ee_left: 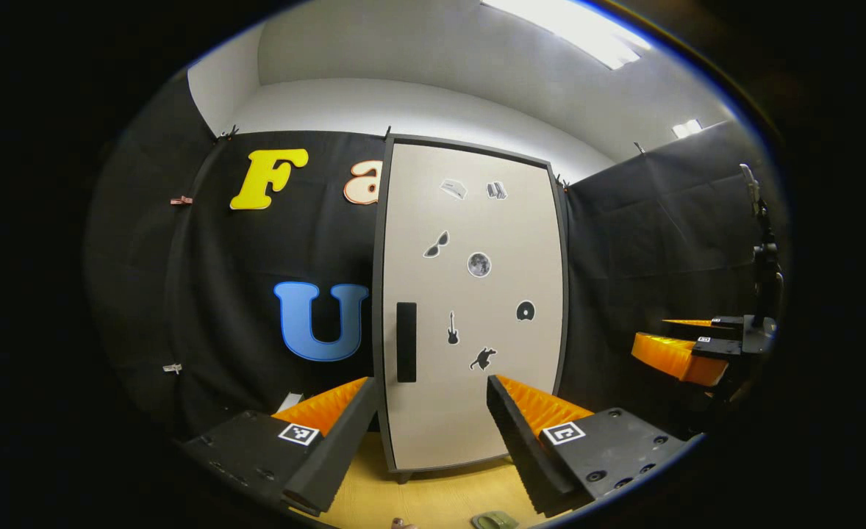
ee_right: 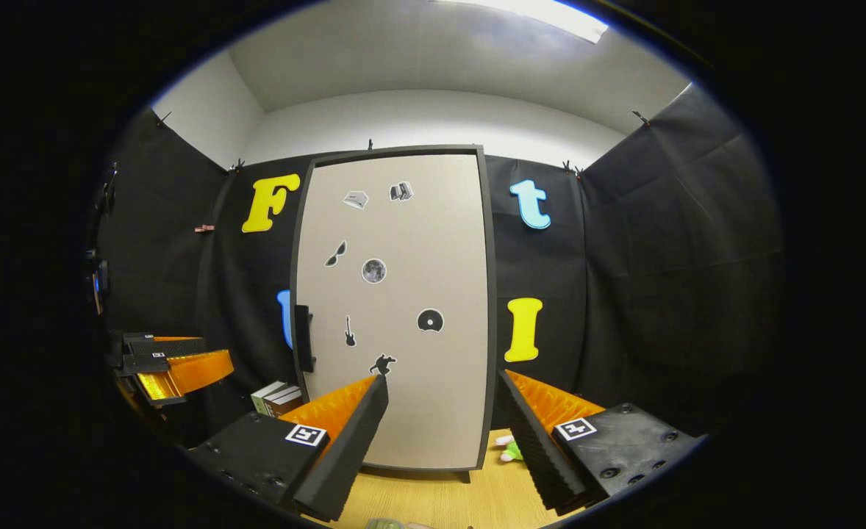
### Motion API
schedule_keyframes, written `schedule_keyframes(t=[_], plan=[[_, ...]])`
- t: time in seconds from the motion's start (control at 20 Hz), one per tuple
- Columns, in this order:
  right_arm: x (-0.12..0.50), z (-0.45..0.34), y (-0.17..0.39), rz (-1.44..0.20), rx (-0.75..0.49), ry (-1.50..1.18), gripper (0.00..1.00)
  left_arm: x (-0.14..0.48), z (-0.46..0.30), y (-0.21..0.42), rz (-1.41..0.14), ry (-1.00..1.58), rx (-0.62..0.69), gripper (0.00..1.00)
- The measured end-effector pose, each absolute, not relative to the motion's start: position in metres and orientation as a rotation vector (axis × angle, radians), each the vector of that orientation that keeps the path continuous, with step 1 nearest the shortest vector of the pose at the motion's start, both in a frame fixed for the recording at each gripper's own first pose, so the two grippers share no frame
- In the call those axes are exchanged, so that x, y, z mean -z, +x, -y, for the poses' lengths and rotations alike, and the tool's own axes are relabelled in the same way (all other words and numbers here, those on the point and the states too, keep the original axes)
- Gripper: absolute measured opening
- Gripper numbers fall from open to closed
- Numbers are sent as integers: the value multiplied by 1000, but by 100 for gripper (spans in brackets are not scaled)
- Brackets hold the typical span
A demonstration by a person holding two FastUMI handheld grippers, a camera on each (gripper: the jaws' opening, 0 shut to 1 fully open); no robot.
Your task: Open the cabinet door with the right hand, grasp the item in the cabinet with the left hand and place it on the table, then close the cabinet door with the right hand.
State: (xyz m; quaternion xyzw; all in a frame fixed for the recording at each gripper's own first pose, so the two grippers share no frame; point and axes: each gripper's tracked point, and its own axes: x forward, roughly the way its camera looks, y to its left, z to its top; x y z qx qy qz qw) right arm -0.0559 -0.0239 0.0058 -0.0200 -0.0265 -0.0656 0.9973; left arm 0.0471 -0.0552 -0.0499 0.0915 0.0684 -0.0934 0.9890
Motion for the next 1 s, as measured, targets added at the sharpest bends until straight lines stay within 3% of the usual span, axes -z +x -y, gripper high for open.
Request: schedule_keyframes(t=[1.0], plan=[[-9, 22, -60, 60, 129, -46, 97, 48, 53, 42, -136, 178, 180, 95]])
